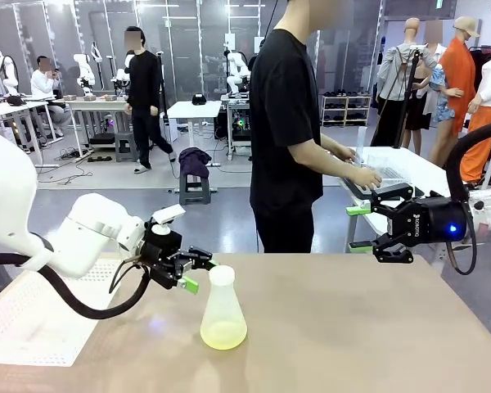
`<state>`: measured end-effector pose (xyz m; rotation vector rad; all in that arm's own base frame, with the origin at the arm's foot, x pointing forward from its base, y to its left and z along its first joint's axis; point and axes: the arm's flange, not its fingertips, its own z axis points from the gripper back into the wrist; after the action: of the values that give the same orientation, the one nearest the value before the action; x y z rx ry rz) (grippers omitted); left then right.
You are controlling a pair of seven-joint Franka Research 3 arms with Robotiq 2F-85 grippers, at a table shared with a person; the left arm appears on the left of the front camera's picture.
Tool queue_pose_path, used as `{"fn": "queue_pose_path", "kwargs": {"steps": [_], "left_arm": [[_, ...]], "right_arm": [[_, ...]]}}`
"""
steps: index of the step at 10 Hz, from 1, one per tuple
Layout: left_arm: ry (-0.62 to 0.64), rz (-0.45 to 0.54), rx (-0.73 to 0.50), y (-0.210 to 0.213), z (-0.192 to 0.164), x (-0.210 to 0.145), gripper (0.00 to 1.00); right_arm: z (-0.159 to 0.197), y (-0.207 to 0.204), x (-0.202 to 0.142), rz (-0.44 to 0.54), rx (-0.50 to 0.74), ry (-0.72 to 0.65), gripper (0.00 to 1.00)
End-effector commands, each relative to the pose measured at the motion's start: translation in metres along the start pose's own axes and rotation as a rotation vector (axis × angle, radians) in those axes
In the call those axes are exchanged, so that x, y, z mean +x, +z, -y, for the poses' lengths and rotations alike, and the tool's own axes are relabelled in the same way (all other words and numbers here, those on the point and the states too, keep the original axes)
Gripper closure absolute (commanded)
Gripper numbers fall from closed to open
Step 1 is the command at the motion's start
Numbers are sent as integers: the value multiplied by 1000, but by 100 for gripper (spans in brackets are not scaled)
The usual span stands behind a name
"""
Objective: Prepare the solutions needed for the experiment.
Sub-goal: When the human places the Big flask in the center of the table, pick up the Big flask and place it in the left Organizing basket.
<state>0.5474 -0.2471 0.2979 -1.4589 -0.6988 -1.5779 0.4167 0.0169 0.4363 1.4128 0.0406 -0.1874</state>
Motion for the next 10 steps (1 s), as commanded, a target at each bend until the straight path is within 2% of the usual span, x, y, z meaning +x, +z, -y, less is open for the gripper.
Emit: {"fn": "queue_pose_path", "kwargs": {"steps": [1,4,8,10], "left_arm": [[-23,10,-73,-1,-10,-6,0],[-33,71,-76,-12,-24,-12,0],[-28,88,-99,-27,-42,-16,0],[-26,116,-147,-35,-44,-20,0]], "right_arm": [[-1,0,-1,-1,3,3,30],[-1,0,-1,-1,3,3,30],[-1,0,-1,-1,3,3,30],[-1,0,-1,-1,3,3,30]]}}
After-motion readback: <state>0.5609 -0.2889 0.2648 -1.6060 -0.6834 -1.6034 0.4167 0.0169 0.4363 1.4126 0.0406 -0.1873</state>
